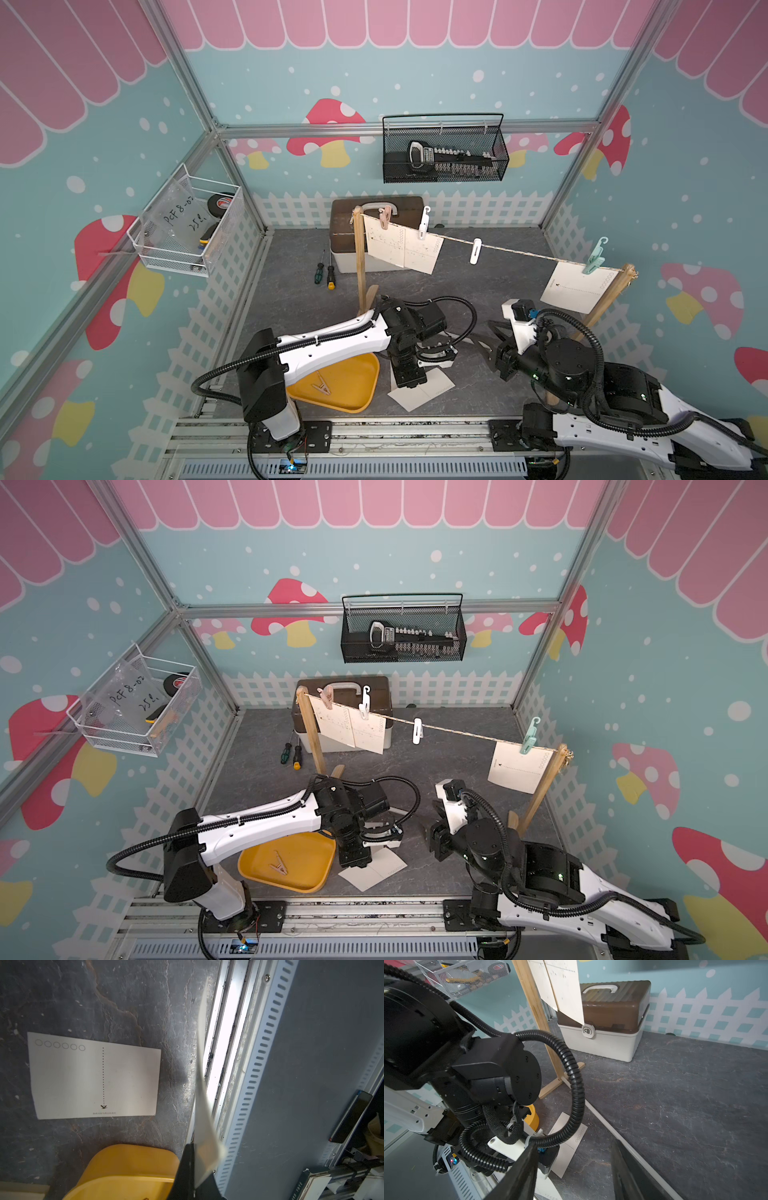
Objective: Remove the postcards from the strings
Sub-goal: Place the postcard on the postcard.
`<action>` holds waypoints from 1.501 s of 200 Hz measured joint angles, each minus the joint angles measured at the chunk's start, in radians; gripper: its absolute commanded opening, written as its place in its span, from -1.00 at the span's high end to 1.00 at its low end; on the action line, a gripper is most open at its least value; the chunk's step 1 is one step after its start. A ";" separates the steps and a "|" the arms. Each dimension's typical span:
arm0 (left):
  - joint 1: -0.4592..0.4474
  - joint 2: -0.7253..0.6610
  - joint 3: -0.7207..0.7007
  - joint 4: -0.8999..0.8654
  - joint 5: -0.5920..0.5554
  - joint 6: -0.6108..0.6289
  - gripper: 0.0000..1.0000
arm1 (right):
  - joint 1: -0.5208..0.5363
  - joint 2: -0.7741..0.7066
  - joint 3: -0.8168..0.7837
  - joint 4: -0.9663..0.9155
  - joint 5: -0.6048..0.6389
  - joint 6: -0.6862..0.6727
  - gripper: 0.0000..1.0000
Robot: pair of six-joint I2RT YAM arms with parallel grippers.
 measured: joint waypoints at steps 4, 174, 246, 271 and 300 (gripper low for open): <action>-0.001 0.000 0.005 -0.001 0.000 0.006 1.00 | 0.000 -0.004 -0.008 -0.003 -0.001 0.011 -0.17; 0.003 -0.328 -0.137 0.124 0.069 0.066 1.00 | 0.000 0.111 -0.247 0.245 -0.542 -0.011 -0.22; 0.016 -0.364 -0.205 0.172 0.088 0.119 1.00 | -0.003 0.138 -0.258 0.325 -0.592 -0.040 0.75; 0.022 -0.370 -0.212 0.182 0.087 0.135 1.00 | -0.006 0.142 -0.259 0.340 -0.608 -0.037 0.99; 0.029 -0.375 -0.213 0.182 0.082 0.127 0.98 | -0.008 0.149 -0.259 0.349 -0.613 -0.033 1.00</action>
